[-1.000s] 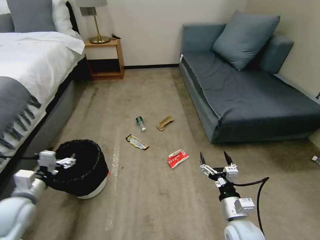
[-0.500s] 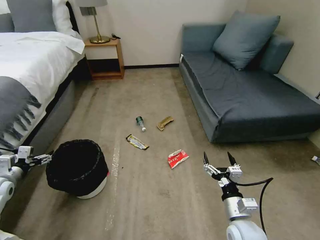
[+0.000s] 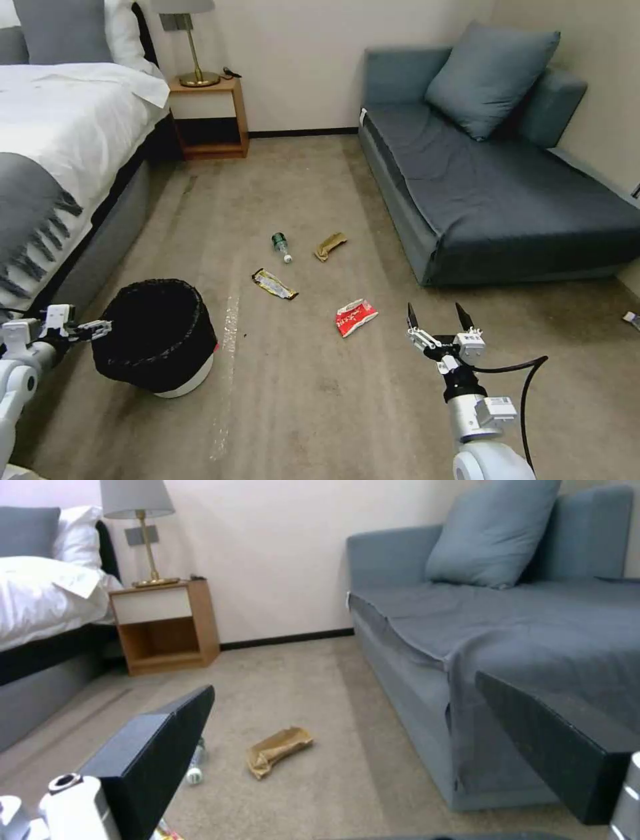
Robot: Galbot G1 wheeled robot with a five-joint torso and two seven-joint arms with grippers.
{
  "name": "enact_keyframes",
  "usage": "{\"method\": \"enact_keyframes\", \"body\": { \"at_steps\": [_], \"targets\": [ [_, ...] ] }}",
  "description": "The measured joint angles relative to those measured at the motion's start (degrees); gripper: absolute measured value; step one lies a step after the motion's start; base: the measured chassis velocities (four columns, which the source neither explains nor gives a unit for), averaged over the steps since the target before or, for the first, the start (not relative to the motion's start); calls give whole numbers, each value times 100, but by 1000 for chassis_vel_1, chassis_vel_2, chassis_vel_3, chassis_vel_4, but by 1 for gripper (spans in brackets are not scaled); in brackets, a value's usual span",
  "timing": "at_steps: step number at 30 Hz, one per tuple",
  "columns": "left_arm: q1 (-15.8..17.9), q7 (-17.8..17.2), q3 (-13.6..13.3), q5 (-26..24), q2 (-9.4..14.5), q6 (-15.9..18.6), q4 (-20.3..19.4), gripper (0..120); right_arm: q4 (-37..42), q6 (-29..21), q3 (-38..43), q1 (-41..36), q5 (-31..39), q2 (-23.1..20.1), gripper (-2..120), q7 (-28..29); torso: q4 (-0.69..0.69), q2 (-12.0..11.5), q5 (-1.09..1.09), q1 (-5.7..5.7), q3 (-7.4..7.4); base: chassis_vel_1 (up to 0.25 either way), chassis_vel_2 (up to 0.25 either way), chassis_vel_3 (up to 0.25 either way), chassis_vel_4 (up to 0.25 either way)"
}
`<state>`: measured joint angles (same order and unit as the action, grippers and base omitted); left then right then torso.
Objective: Pick up the trash bin, then pick up the garbage on the floor and place it into the trash bin.
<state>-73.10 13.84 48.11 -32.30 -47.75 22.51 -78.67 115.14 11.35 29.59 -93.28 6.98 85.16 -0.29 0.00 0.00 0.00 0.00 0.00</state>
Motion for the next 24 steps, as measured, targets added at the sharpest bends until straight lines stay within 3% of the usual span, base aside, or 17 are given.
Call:
{"method": "enact_keyframes", "body": {
  "at_steps": [6,8,9,11,13,16,18,20,24],
  "targets": [
    [25,-14,-24,-48,-87,62,-26,78,13,-3,-34,-3,-35,19,100,10,0,0,0,0,0,0,0,0,0],
    [69,20,-33,-320,-141,310,-3,57,52,-19,-48,-6,-43,18,100,11,-1,0,1,0,0,0,0,0,0],
    [69,20,-33,-320,-141,310,-3,57,52,-19,-48,-6,-43,18,100,11,-1,0,1,0,0,0,0,0,0],
    [101,34,-49,-315,-161,427,60,46,70,-23,-48,-9,-43,14,100,11,0,0,0,0,0,0,0,0,0],
    [113,45,-54,-310,-166,458,75,43,73,-24,-47,-12,-42,11,100,9,0,0,0,0,0,0,0,0,0],
    [140,69,-64,-293,-174,576,83,27,73,-24,-41,-23,-38,7,100,9,-1,0,1,0,0,0,0,0,0],
    [142,69,-65,-288,-174,587,83,26,72,-24,-41,-24,-38,7,100,9,0,0,1,0,0,0,0,0,0],
    [148,75,-67,-264,-174,639,83,14,67,-24,-40,-25,-35,7,100,9,0,0,1,0,0,0,0,0,0],
    [144,81,-59,-272,-174,686,43,7,54,-21,-40,-20,-20,1,100,11,0,0,1,0,0,0,0,0,0]
  ]
}}
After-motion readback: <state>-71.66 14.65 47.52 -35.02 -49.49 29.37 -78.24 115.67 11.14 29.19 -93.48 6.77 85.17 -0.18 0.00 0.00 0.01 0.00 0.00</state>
